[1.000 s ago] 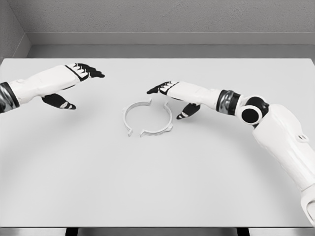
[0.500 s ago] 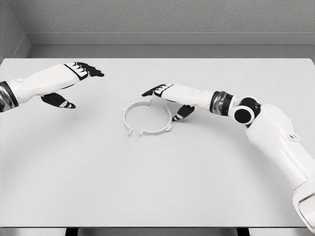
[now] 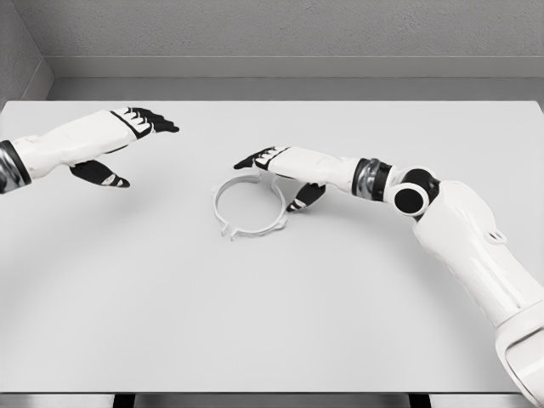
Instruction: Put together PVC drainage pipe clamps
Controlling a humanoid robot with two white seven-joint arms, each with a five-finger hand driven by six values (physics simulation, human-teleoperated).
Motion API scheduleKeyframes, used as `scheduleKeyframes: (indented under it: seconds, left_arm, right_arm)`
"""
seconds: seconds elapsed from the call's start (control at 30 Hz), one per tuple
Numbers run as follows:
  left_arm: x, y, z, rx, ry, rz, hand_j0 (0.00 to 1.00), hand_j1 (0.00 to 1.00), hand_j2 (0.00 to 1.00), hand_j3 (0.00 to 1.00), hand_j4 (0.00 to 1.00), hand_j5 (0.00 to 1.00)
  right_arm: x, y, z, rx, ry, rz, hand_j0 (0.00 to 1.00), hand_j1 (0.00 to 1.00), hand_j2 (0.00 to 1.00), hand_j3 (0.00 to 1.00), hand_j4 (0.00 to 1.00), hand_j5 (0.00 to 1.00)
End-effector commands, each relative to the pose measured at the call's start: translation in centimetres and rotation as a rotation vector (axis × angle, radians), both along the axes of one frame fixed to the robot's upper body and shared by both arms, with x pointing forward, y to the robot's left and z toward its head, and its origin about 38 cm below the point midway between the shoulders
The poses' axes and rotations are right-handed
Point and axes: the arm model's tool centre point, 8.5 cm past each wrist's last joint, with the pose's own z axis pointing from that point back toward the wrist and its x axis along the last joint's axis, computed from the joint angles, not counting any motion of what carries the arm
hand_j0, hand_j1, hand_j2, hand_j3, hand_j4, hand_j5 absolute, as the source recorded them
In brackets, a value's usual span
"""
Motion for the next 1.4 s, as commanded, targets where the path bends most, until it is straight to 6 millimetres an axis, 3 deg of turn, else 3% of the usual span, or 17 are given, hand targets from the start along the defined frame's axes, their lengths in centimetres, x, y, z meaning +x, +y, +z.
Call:
scheduleKeyframes:
  seconds: [0.0, 0.07, 0.2, 0.4, 0.63, 1.1, 1.37]
  left_arm:
    - [0.0, 0.1, 0.0, -0.006, 0.003, 0.002, 1.00, 1.00, 1.00, 1.00, 1.00, 1.00]
    - [0.0, 0.1, 0.1, -0.006, 0.001, 0.002, 1.00, 1.00, 1.00, 1.00, 1.00, 1.00]
    - [-0.1, 0.1, 0.1, -0.003, 0.002, 0.002, 1.00, 1.00, 1.00, 1.00, 1.00, 1.00]
    - [-0.2, -0.1, 0.3, -0.003, -0.007, -0.006, 1.00, 1.00, 1.00, 1.00, 1.00, 1.00]
    - [-0.4, -0.2, 0.1, 0.000, -0.004, -0.009, 1.00, 1.00, 1.00, 1.00, 1.00, 1.00]
    - [-0.6, -0.4, 0.3, 0.001, -0.011, -0.018, 1.00, 1.00, 1.00, 1.00, 1.00, 1.00]
    - [-0.6, -0.4, 0.4, 0.001, -0.012, -0.019, 1.00, 1.00, 1.00, 1.00, 1.00, 1.00]
  right_arm:
    - [0.1, -0.4, 0.1, 0.005, 0.002, -0.011, 1.00, 1.00, 1.00, 1.00, 1.00, 1.00]
    - [0.1, -0.6, 0.1, 0.003, 0.000, -0.013, 1.00, 1.00, 1.00, 1.00, 1.00, 1.00]
    - [0.1, -2.9, 0.3, -0.023, -0.011, -0.038, 1.00, 1.00, 1.00, 1.00, 1.00, 1.00]
    - [-0.3, -3.7, 0.4, -0.043, -0.022, -0.029, 1.00, 1.00, 1.00, 1.00, 1.00, 1.00]
    - [-1.6, -0.7, -0.2, -0.072, -0.023, 0.064, 1.00, 1.00, 1.00, 1.00, 1.00, 1.00]
    - [-2.6, -0.5, 1.4, -0.063, -0.073, 0.105, 1.00, 1.00, 1.00, 1.00, 1.00, 1.00]
    - [-3.3, 0.7, 0.4, -0.081, -0.054, 0.144, 1.00, 1.00, 1.00, 1.00, 1.00, 1.00]
